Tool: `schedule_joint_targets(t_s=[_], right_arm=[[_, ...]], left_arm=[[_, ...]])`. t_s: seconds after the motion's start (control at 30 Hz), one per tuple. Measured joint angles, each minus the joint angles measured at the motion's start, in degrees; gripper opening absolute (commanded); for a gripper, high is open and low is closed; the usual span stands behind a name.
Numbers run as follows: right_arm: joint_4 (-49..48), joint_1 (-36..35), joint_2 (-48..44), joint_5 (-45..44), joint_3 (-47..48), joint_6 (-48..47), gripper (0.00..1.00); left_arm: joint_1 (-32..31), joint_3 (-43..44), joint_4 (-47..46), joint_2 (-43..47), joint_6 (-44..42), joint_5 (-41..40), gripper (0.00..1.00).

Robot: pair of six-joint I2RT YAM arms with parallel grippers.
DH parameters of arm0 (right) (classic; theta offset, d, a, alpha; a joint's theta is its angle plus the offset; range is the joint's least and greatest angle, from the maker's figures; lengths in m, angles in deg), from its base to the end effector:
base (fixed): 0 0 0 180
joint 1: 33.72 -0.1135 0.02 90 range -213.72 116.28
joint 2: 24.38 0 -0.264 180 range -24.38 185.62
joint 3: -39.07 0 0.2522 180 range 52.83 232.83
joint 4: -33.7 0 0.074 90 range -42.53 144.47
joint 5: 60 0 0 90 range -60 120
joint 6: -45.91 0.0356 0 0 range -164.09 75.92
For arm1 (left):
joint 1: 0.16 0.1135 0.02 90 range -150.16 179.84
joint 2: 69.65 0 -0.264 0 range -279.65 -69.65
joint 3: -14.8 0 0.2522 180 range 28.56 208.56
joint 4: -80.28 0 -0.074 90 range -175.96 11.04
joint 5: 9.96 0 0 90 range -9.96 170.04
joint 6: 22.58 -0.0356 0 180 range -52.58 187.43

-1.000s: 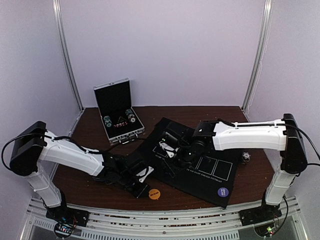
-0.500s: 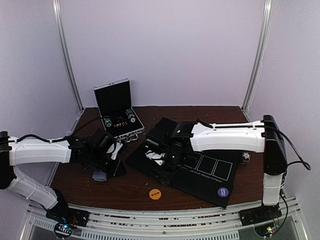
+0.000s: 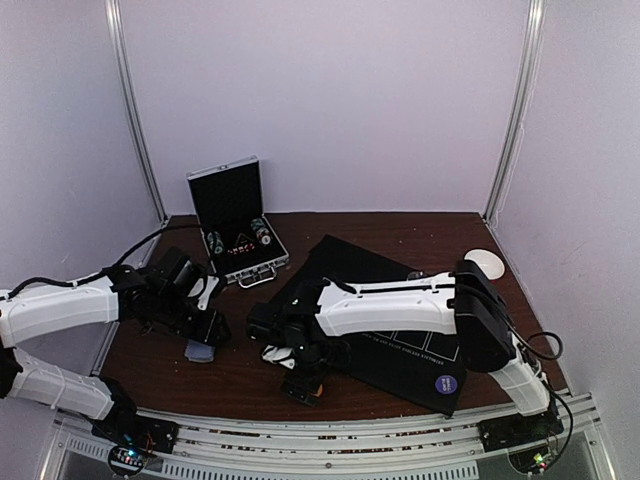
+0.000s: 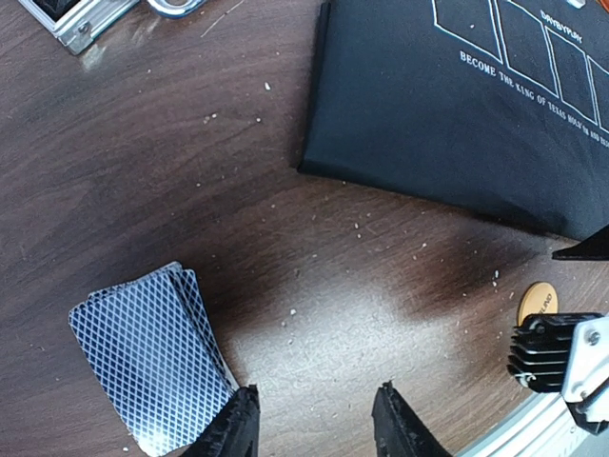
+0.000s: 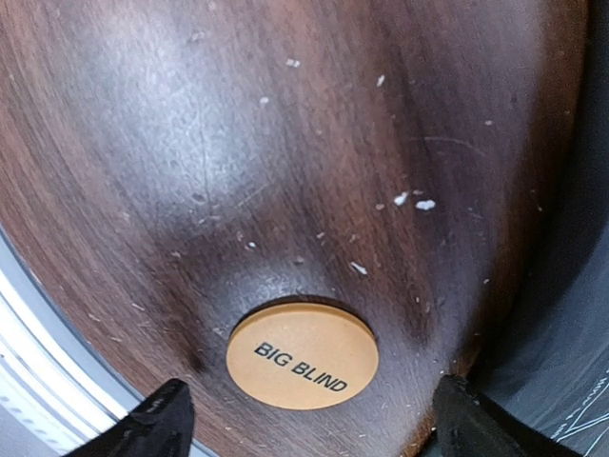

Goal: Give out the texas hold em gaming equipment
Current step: Pick up the big blind button from the center of the board.

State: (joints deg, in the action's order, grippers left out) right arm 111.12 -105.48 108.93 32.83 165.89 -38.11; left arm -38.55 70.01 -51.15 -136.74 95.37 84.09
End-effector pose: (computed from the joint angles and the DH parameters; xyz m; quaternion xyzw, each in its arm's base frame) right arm 0.1433 0.4406 0.1682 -0.5432 0.8376 0.0525 0.0259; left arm 0.1693 -0.1374 0.2095 0.0969 0.9615 -0.1680 0.1946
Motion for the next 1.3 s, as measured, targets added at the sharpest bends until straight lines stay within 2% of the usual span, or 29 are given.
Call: schedule_joint_targets(t_s=[0.37,0.73,0.93,1.3], right_arm=[[2.64,-0.24,2.47,1.36,1.86,-0.28,0.7],[5.99,-0.7,5.55,1.62,7.02,-0.96,0.69],[6.32,-0.81,5.81,1.46,7.45,-1.46,0.63],[6.16,-1.01,5.88,0.96,7.54,-1.99,0.61]], left_arm=[[0.0,-0.44,-0.22,-0.13,-0.42,0.04,0.43],[0.0,-0.76,-0.26,-0.15,-0.55,0.17,0.43],[0.0,-0.85,-0.37,-0.15,-0.63,0.24,0.43],[0.04,-0.85,-0.44,-0.37,-0.68,0.31,0.43]])
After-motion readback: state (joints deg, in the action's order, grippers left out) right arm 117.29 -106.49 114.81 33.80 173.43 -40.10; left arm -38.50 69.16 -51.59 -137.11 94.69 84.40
